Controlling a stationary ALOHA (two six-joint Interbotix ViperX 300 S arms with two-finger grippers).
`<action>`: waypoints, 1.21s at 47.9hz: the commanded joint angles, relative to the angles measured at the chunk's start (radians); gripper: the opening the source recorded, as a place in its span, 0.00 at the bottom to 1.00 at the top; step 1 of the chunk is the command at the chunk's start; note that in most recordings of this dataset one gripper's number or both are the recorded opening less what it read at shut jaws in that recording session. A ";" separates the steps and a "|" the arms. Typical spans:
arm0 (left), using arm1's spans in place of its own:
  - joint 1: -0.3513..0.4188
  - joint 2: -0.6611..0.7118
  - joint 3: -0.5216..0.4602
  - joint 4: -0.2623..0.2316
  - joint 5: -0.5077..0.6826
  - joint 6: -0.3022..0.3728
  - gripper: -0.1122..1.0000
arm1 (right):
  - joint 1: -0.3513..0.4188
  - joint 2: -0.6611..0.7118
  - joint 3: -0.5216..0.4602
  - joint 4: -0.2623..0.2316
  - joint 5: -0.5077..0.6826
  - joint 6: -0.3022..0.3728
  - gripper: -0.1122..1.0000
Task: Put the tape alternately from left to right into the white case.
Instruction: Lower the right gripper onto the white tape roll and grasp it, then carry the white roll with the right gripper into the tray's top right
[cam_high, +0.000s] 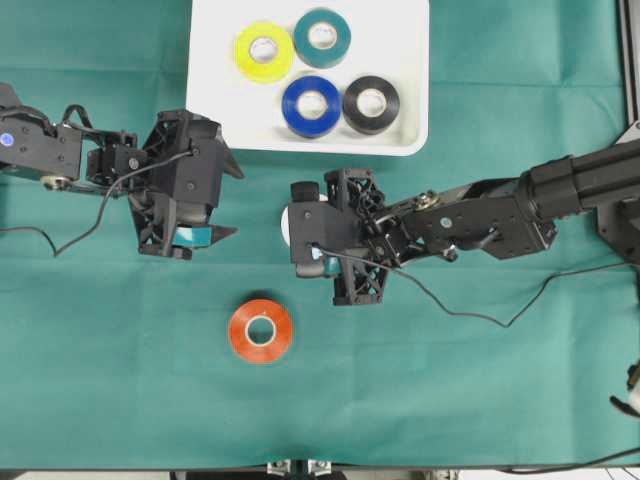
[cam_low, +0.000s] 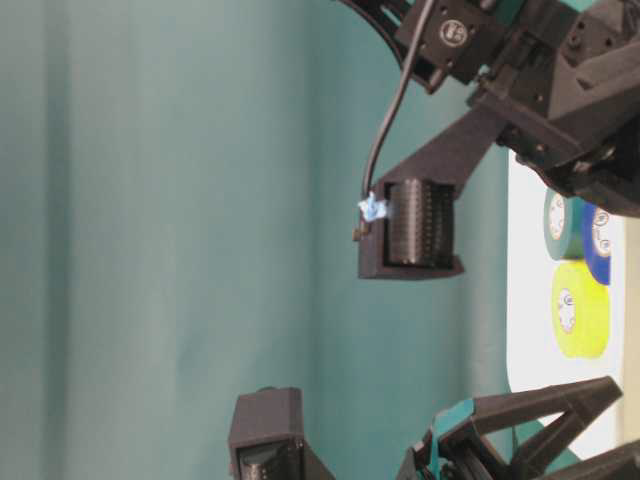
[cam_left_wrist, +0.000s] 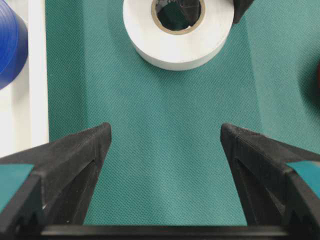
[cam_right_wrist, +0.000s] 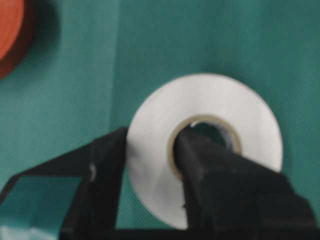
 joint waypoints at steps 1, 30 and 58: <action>-0.003 -0.014 -0.009 -0.002 -0.003 -0.002 0.75 | 0.000 -0.031 -0.020 0.000 -0.005 0.000 0.37; -0.005 -0.014 -0.008 0.000 -0.003 -0.002 0.75 | 0.032 -0.186 0.002 -0.002 0.003 0.002 0.37; -0.005 -0.014 -0.008 -0.002 -0.003 -0.002 0.75 | -0.009 -0.287 0.038 -0.091 0.110 -0.012 0.37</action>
